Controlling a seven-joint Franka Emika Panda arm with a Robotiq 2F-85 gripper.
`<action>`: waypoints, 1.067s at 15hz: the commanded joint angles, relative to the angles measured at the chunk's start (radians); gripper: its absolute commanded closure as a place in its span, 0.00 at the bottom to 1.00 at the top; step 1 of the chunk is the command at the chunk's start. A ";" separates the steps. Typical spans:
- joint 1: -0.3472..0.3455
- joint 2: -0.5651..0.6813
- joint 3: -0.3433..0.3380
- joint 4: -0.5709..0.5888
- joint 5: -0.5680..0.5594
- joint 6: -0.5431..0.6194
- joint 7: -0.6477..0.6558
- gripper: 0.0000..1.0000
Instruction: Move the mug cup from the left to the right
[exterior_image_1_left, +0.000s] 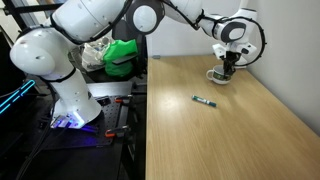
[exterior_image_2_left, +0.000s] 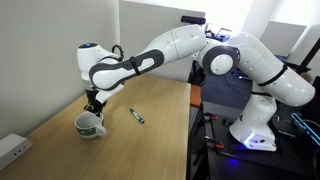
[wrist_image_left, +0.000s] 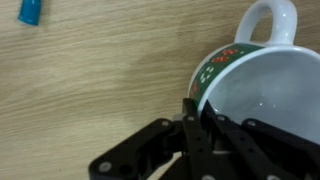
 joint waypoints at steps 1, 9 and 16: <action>-0.002 0.029 -0.025 0.072 -0.001 -0.049 0.013 0.98; -0.050 0.028 -0.051 0.078 0.013 -0.029 0.027 0.98; -0.124 0.021 -0.051 0.062 0.048 -0.001 0.049 0.98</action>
